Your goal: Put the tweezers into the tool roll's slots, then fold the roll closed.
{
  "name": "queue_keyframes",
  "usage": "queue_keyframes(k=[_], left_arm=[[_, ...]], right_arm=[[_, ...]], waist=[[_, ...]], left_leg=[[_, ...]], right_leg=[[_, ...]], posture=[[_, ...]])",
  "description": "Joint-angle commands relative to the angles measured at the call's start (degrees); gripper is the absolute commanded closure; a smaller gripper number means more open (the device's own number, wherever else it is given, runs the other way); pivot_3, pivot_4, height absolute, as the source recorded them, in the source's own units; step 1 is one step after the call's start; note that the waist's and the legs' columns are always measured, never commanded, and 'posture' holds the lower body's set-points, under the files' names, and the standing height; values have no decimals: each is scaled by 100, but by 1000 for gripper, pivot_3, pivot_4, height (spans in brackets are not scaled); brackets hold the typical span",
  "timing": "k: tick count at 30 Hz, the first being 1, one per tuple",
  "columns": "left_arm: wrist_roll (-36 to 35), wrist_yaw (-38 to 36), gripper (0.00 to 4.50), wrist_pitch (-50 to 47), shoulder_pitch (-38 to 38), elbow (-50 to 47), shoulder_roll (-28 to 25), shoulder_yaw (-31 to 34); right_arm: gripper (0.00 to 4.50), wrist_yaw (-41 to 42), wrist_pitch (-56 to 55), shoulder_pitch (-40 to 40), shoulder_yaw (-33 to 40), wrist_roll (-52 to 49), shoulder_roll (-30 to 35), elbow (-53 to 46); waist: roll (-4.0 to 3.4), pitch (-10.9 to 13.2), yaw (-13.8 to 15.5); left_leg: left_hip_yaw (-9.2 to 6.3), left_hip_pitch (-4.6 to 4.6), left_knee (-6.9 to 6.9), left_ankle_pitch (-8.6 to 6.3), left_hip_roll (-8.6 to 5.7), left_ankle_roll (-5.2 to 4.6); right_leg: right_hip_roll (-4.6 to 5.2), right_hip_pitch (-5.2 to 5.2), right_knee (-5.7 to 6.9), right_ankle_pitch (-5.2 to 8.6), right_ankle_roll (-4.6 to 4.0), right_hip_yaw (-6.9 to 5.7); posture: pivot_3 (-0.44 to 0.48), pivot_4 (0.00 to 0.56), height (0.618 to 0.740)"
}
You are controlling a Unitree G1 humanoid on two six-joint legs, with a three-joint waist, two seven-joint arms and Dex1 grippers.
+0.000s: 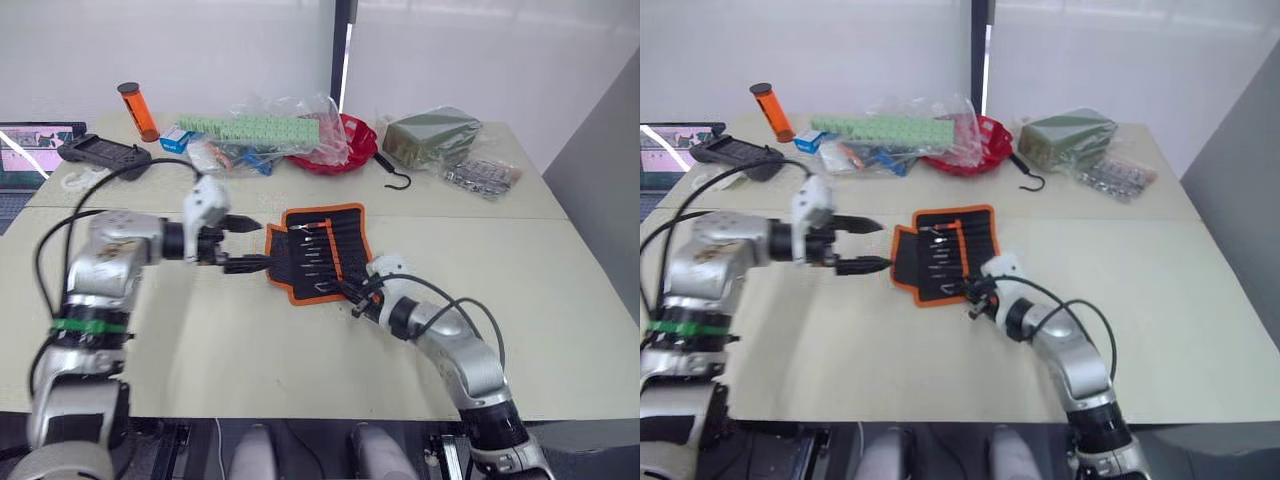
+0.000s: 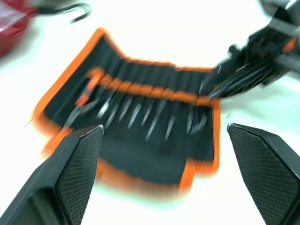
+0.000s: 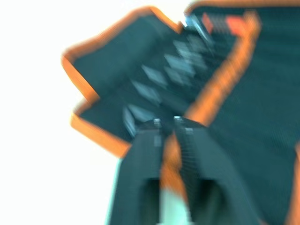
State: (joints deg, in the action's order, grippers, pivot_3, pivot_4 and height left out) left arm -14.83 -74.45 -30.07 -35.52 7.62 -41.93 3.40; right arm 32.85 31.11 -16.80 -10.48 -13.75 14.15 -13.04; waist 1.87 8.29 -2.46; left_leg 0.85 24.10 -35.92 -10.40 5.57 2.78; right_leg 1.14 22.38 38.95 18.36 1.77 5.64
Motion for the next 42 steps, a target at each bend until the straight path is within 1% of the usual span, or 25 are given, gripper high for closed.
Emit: queue_keyframes(k=[1,4,7,8,11,14,18,21,22,23,24,27,28,29,31,34,35,39,42], left_arm=[[-384,306,0,-144,552,-603,-305,685],[-602,453,0,-209,1273,-1121,-548,1117],[-773,686,0,-256,2012,-1628,-653,1616],[-736,780,0,-213,2206,-1740,-679,1677],[-808,960,0,-235,2639,-2073,-665,1779],[-961,1130,0,-314,2890,-2312,-619,1833],[-896,1260,0,-120,3193,-2380,-658,1803],[-921,1328,0,-86,3234,-2363,-692,1803],[-931,1338,0,-107,3233,-2352,-713,1799],[-920,1348,0,-170,3232,-2322,-760,1771],[-853,1373,0,-183,3234,-2275,-815,1723],[-815,1372,0,-80,3218,-2170,-848,1648],[-836,1379,0,-67,3202,-2153,-849,1639],[-848,1386,0,-58,3178,-2131,-856,1626],[-858,1396,0,-22,3148,-2101,-871,1599],[-865,1406,0,23,3097,-2059,-883,1566],[-870,1403,0,28,3074,-2044,-885,1561],[-872,1403,0,53,3035,-2011,-885,1554],[-834,1387,0,138,3024,-1914,-890,1535]], right_arm=[[2244,342,162,-196,-307,-117,93,-230],[1225,384,243,-458,-413,-182,-15,-207],[202,331,128,-795,-735,61,-164,15],[25,249,84,-897,-817,172,-234,164],[25,95,-143,-1178,-1077,507,-441,701],[25,29,-347,-1366,-1210,681,-650,1137],[25,-35,-843,-1672,-1452,1092,-859,1864],[25,-103,-1107,-1815,-1464,1299,-924,2146],[416,-157,-1157,-1847,-1421,1337,-953,2203],[600,-196,-1215,-1870,-1385,1374,-977,2250],[874,-216,-1278,-1892,-1375,1419,-986,2290],[1954,-242,-1388,-1926,-1407,1501,-1052,2399],[2241,-246,-1405,-1927,-1418,1519,-1084,2418],[2657,-246,-1423,-1937,-1441,1555,-1110,2442],[3281,-239,-1444,-1943,-1475,1624,-1140,2473],[4344,-221,-1445,-1932,-1493,1694,-1144,2500],[4463,-210,-1448,-1930,-1487,1702,-1142,2506],[4463,-118,-1480,-1971,-1429,1674,-1160,2550],[4463,37,-1710,-2106,-1477,1667,-1208,2716]], waist=[[2,1,43],[6,6,59],[9,8,46],[9,8,40],[9,8,48],[11,8,71],[11,8,45],[11,9,33],[11,9,33],[11,9,30],[11,9,23],[11,9,12],[11,9,7],[11,9,4],[11,9,4],[11,9,6],[11,9,7],[11,9,4],[11,9,2]], left_leg=[[-3,3,-2,0,-1,0],[-5,13,-4,0,-4,0],[-6,15,-6,2,-4,3],[-6,14,-5,2,-3,3],[-7,12,-5,2,-3,3],[-6,16,-5,2,-3,4],[-3,16,-3,2,-3,4],[-3,19,-1,2,-3,4],[-3,20,-1,2,-3,4],[-3,20,0,2,-3,4],[-3,22,0,2,-3,4],[-2,22,3,2,-2,4],[-2,22,3,2,-3,4],[-2,22,4,2,-3,5],[-1,25,4,2,-2,5],[-1,30,4,2,-3,5],[-1,30,4,3,-3,5],[0,30,4,3,-2,5],[0,30,4,3,-3,5]], right_leg=[[0,-1,-1,0,0,-1],[2,3,-4,0,0,0],[2,9,-4,0,0,-1],[2,9,-3,1,-1,-1],[1,10,-1,2,-4,-3],[3,13,-2,2,-4,-3],[3,20,0,2,-5,-2],[3,28,2,2,-6,-2],[3,29,4,2,-6,-3],[3,29,4,1,-6,-3],[4,31,4,1,-6,-2],[3,36,5,1,-7,-3],[3,36,6,1,-7,-2],[3,37,6,1,-7,-2],[4,41,7,1,-7,-2],[4,47,9,1,-7,-2],[4,47,9,1,-8,-2],[4,48,9,1,-7,-2],[4,50,10,1,-7,-2]], posture=[[0,150,737],[0,150,737],[0,150,737],[0,150,737],[0,150,737],[0,150,737],[0,150,737],[0,150,737],[0,150,737],[0,150,737],[0,150,737],[0,150,737],[0,150,737],[0,150,737],[0,150,737],[0,150,737],[0,150,737],[0,150,737],[0,150,737]])
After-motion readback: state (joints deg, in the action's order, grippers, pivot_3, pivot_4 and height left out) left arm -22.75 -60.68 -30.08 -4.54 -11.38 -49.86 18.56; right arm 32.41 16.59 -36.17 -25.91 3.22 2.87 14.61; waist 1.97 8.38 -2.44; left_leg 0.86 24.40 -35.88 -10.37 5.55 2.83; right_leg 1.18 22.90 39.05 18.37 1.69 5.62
